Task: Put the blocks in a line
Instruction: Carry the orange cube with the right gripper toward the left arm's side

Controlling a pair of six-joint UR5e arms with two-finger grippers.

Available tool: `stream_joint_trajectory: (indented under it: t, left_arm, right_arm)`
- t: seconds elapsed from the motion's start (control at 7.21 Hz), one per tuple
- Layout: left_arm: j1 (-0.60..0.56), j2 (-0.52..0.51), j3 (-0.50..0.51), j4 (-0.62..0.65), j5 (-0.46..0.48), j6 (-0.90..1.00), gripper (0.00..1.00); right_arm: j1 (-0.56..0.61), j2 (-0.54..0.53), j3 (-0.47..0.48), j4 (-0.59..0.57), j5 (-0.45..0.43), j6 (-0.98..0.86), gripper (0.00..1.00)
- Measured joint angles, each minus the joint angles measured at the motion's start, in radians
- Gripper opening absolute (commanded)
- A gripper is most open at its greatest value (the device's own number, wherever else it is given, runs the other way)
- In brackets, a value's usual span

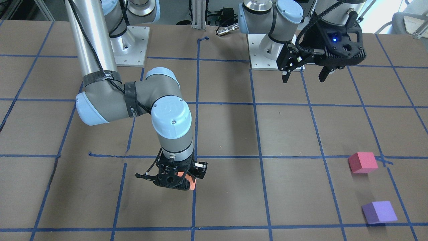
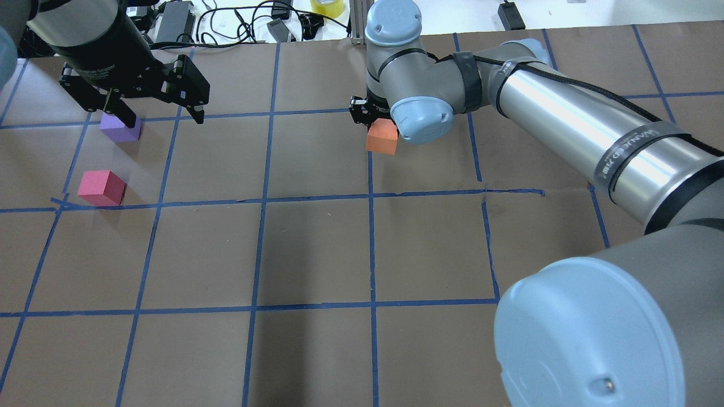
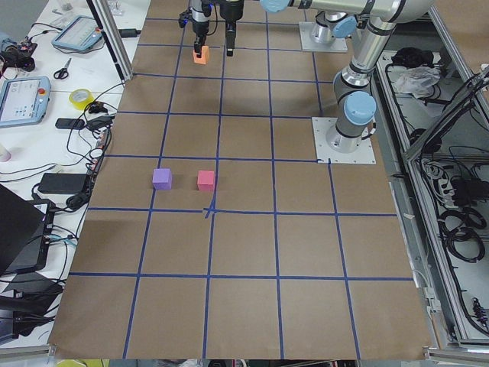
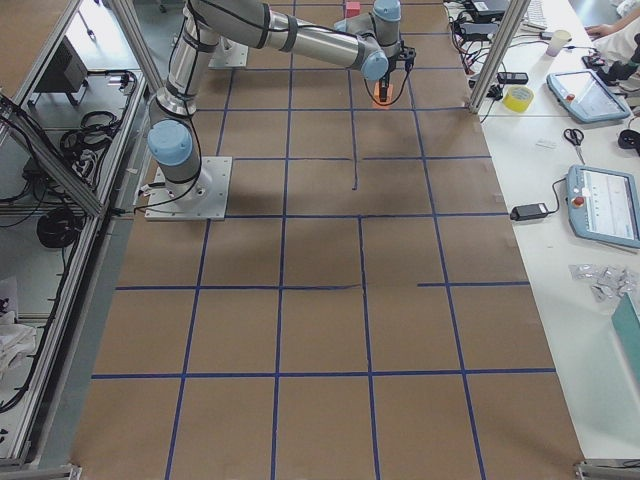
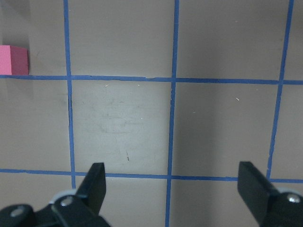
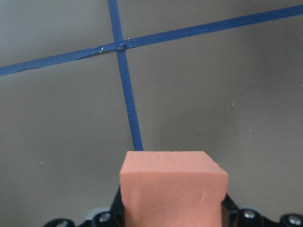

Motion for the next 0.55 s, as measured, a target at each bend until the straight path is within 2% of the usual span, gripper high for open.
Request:
stream_joint_trajectory:
  t: [0.28, 0.55]
  left_arm:
    - [0.000, 0.000, 0.000, 0.000, 0.000, 0.000, 1.00]
    - [0.000, 0.000, 0.000, 0.000, 0.001, 0.000, 1.00]
  right_arm:
    - [0.033, 0.027, -0.026, -0.002, 0.037, 0.074, 0.07]
    - [0.083, 0.086, -0.107, -0.002, 0.054, 0.156, 0.07]
